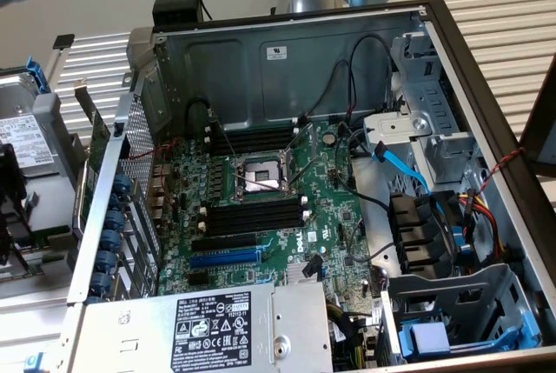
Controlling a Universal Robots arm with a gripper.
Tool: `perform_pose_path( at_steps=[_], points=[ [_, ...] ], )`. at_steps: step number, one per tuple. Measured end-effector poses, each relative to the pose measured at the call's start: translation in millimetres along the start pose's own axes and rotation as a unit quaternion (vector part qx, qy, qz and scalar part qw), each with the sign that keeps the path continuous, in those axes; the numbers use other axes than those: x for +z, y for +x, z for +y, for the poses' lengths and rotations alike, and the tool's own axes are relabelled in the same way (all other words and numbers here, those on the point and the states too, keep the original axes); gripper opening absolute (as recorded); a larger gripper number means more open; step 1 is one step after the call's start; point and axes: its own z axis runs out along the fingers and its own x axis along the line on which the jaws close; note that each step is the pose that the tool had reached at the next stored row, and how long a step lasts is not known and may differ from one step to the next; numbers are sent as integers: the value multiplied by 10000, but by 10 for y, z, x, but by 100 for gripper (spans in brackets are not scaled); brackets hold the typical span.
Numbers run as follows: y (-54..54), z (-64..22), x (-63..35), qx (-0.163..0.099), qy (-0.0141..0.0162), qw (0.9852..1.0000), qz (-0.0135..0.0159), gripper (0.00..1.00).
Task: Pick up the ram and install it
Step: 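Pick up the ram and move it above insertion slot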
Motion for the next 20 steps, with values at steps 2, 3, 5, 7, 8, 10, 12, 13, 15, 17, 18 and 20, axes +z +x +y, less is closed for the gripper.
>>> perform_pose_path(
  at_steps=[2,3,5,7,8,10,12,13,15,17,18,20],
  points=[
    [-1,0,24,0,1,10000,0,42],
    [-1,1,37,0,1,10000,0,42],
    [-1,1,61,0,1,10000,0,42],
    [-2,2,82,0,1,10000,0,42],
    [-2,2,88,0,0,10000,0,40],
    [-2,2,96,0,0,10000,0,34],
    [-2,2,100,0,0,10000,0,27],
    [-2,2,101,0,0,10000,1,22],
    [-2,3,103,0,0,10000,0,12],
    [-2,2,104,0,0,10000,0,12],
    [-2,2,104,0,1,10000,0,12],
    [-2,2,104,0,1,10000,0,12]
  ],
)
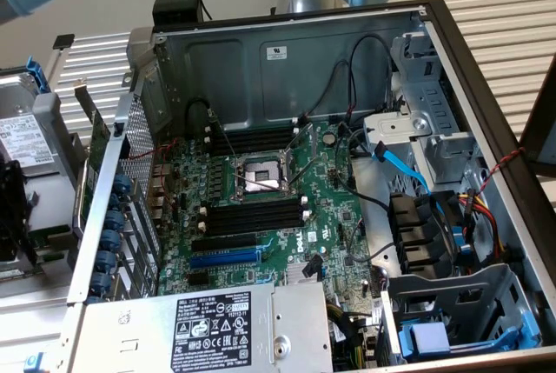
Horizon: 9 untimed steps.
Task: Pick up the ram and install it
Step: 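Pick up the ram and move it above insertion slot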
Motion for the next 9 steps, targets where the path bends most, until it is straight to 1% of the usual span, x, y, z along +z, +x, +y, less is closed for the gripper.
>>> perform_pose_path(
  at_steps=[4,9],
  points=[
    [1,1,-3,38,1,10000,0,12],
    [5,1,-46,111,-2,9999,3,12]
  ],
)
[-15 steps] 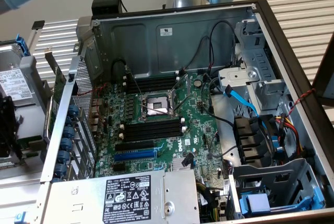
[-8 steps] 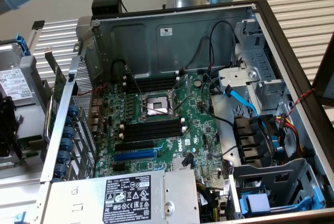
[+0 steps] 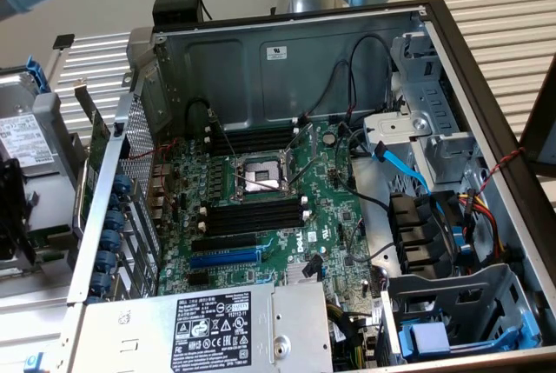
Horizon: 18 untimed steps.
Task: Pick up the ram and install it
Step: 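Pick up the ram and move it above insertion slot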
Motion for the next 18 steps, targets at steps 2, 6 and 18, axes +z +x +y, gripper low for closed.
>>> perform_pose_path(
  at_steps=[2,6,18],
  points=[
    [2,2,-33,16,0,10000,0,12],
    [8,9,-113,28,-1,10000,1,12],
    [19,8,-624,37,-1,10000,1,12]
  ],
)
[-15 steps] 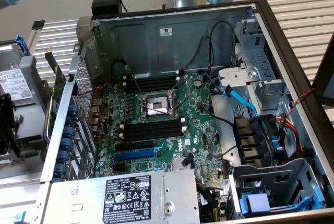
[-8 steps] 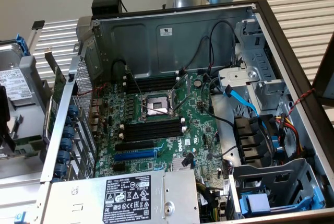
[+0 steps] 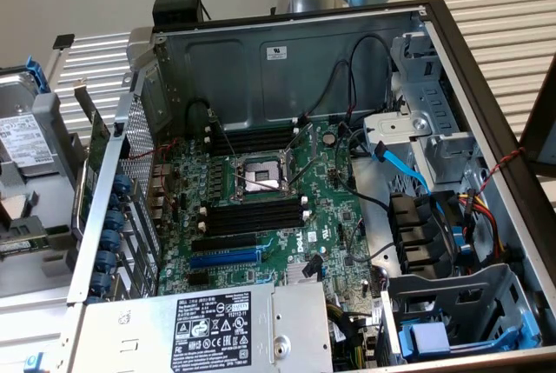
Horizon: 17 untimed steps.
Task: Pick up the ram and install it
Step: 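Pick up the ram and move it above insertion slot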
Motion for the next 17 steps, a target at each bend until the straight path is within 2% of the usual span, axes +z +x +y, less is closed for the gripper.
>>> perform_pose_path(
  at_steps=[4,9,17],
  points=[
    [4,-10,-181,-1,1,10000,0,12],
    [11,-80,-407,0,0,10000,0,12],
    [24,-307,-769,0,0,10000,1,12]
  ],
)
